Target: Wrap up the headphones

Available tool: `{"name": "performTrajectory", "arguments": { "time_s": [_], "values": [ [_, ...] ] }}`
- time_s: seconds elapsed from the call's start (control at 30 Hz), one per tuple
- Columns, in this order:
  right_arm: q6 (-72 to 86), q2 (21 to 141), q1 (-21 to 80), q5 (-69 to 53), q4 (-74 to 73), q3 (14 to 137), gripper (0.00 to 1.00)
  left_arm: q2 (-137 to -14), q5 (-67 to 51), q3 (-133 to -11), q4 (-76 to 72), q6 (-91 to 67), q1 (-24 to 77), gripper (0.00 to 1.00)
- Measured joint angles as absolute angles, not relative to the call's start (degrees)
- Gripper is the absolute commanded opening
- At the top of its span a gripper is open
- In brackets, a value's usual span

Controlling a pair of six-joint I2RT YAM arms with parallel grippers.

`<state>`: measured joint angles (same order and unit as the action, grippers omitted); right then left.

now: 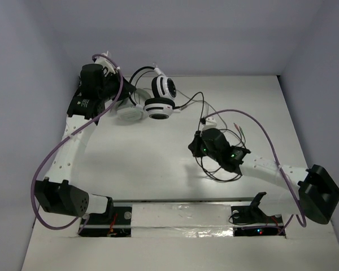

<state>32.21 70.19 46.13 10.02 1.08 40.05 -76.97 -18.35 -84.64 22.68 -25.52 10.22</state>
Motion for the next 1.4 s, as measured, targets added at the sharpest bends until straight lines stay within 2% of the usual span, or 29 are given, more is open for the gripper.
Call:
{"name": "performTrajectory", "arguments": {
  "time_s": [0.23,0.37,0.73,0.9,1.17,1.4],
  "values": [
    [32.69,75.88,55.77,16.25,-7.86,44.69,0.00,-76.93,-18.48,-79.96,16.14,-30.15,8.10,0.00],
    [32.77,76.73,57.14,17.78,-10.79,45.69,0.00,-76.75,-19.27,-76.44,12.95,-32.69,6.87,0.00],
    [31.73,82.43,60.49,18.81,-12.58,52.31,0.00,-69.04,-16.88,-55.02,1.30,-46.46,6.04,0.00],
    [31.00,85.49,62.85,17.72,-11.99,55.70,0.00,-62.59,-8.86,-48.51,-1.67,-52.42,10.46,0.00],
    [28.73,87.42,72.97,12.78,-12.88,62.00,0.01,-61.23,7.11,-48.45,-3.22,-52.97,22.70,0.00],
    [28.56,81.49,77.14,11.57,-16.73,63.07,0.02,-62.30,19.25,-48.23,0.08,-48.14,27.38,0.00]
  ]
}}
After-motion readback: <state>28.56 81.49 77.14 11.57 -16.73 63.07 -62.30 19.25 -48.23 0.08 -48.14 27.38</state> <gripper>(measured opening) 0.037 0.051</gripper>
